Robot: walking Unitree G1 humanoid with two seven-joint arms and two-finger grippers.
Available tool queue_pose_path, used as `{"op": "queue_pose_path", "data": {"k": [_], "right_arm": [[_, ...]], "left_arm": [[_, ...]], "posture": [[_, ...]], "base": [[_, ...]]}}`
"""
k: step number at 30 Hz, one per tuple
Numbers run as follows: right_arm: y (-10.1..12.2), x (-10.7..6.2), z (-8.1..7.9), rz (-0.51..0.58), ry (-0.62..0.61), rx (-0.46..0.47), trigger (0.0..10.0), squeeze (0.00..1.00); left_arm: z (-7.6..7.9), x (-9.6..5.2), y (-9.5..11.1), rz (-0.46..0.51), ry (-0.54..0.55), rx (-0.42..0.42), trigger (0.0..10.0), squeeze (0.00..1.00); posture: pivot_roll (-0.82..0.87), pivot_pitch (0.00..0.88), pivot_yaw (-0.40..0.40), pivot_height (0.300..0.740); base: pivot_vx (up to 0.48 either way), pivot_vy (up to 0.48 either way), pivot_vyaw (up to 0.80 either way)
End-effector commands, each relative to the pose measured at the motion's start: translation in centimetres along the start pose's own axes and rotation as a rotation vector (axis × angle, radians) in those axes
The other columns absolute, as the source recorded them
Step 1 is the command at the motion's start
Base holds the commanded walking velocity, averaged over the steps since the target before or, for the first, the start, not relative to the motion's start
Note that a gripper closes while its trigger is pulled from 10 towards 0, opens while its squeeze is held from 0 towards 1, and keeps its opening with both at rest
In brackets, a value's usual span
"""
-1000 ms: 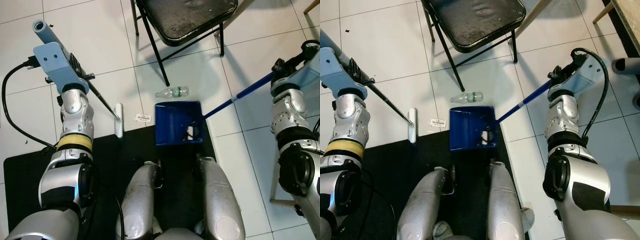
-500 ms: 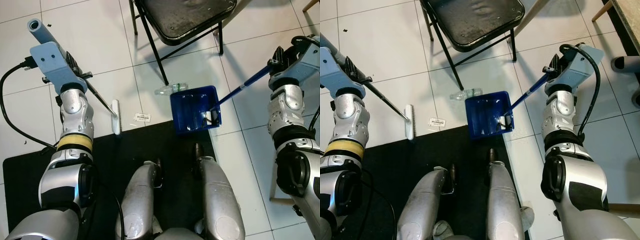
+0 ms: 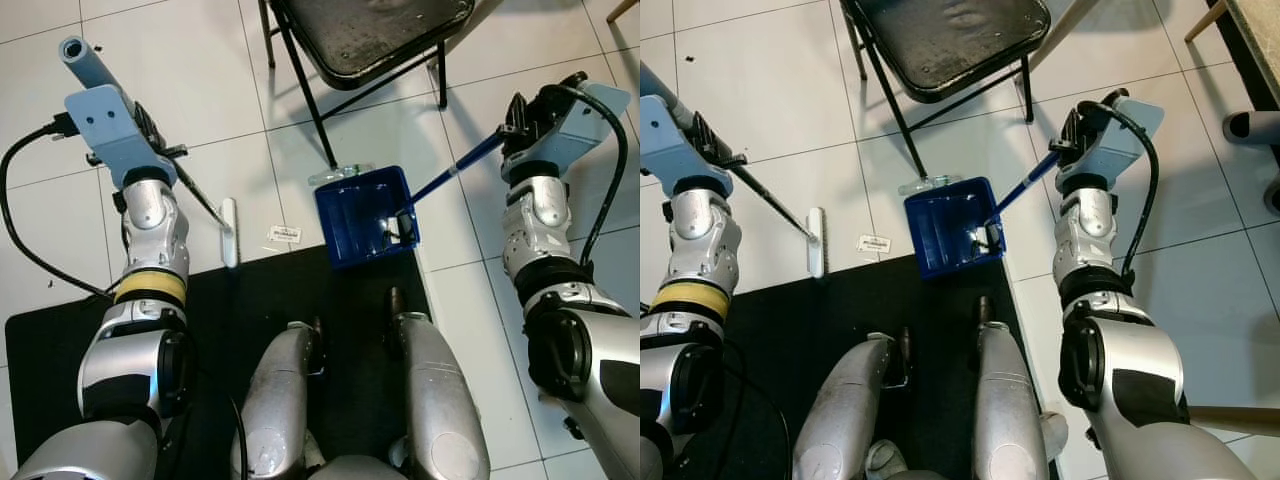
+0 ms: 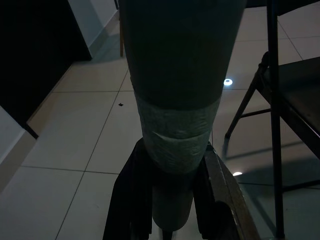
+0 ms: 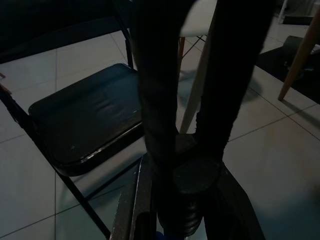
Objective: Sweep floor
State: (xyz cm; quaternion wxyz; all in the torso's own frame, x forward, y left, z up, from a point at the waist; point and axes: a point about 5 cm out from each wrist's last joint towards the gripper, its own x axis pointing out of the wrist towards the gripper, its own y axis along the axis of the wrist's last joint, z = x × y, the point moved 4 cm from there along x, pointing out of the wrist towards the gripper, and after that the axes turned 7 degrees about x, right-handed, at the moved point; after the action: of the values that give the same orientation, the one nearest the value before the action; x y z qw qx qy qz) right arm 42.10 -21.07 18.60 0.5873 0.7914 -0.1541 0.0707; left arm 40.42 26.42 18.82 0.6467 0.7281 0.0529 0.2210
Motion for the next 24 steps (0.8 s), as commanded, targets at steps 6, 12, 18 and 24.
{"op": "queue_pose_path", "data": {"k": [6, 12, 18, 24], "right_arm": [[-1.9, -1.5, 0.2, -0.031, -0.021, 0.059, 10.0, 0.0], [-2.9, -2.0, 1.4, -0.072, -0.087, 0.065, 10.0, 0.0], [-3.8, -2.5, 2.0, -0.119, -0.13, 0.051, 10.0, 0.0], [-4.1, -2.9, 2.7, -0.13, -0.166, 0.002, 10.0, 0.0]], "left_arm": [[0.9, -0.8, -0.8, 0.004, -0.042, 0.02, 10.0, 0.0], [2.6, -1.2, -1.6, -0.038, -0.109, 0.047, 10.0, 0.0], [5.5, -1.8, -4.0, -0.187, -0.162, 0.16, 10.0, 0.0], [6.3, -2.3, -4.8, -0.247, -0.094, 0.195, 10.0, 0.0]], "posture": [[0.09, 0.483, 0.047, 0.74], [0.1, 0.495, 0.045, 0.74], [0.09, 0.512, 0.043, 0.74], [0.08, 0.521, 0.053, 0.74]], "base": [[0.0, 0.0, 0.0], [0.0, 0.0, 0.0], [0.0, 0.0, 0.0], [0.0, 0.0, 0.0]]}}
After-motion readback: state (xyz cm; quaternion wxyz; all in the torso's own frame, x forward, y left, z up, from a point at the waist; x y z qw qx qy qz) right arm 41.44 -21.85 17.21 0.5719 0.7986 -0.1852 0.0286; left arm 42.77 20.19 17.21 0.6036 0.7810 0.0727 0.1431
